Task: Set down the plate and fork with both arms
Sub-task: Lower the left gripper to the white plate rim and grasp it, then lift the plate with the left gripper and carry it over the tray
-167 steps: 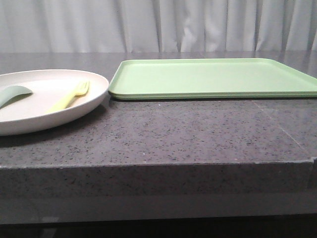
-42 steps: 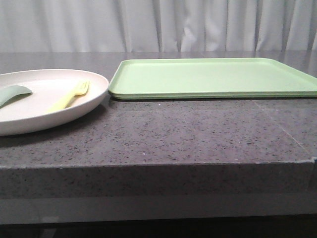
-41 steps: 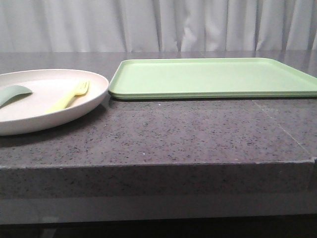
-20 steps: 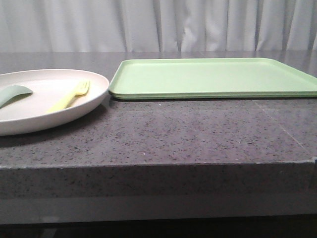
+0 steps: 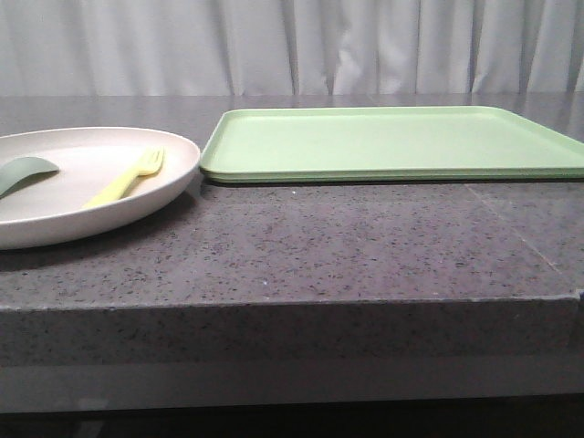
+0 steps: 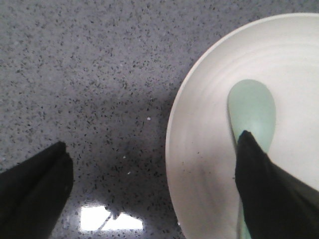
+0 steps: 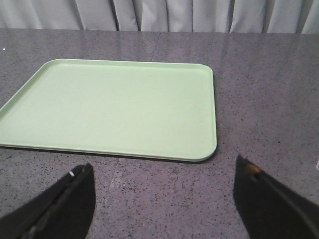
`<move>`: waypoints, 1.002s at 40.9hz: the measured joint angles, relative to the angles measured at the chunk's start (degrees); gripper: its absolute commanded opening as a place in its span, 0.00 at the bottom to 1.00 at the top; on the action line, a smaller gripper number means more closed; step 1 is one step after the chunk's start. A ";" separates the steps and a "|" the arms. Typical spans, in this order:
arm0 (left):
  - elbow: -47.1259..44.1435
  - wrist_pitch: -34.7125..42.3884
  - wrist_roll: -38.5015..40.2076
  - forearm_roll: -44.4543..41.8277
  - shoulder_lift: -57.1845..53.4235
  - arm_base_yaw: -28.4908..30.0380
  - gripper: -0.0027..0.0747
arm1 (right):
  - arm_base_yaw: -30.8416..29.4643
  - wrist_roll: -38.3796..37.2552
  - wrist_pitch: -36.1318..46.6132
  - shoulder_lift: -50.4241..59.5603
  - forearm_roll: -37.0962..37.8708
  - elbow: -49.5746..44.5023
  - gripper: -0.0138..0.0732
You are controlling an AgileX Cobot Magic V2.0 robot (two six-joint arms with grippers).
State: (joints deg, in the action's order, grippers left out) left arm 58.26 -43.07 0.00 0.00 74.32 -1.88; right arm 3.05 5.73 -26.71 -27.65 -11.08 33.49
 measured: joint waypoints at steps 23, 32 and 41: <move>0.25 -0.82 0.96 1.88 10.01 0.00 0.67 | 0.00 0.00 -0.13 0.00 0.00 0.00 0.84; 0.43 -1.03 1.18 2.52 10.17 0.00 0.41 | 0.00 0.00 -0.13 0.00 0.00 0.00 0.84; 0.43 -1.03 1.31 2.81 10.17 0.00 0.06 | 0.00 0.00 -0.17 0.00 0.00 0.00 0.84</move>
State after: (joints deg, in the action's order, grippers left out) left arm 58.70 -44.09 1.31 2.81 84.49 -1.88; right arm 3.05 5.73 -26.88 -27.65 -11.08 33.49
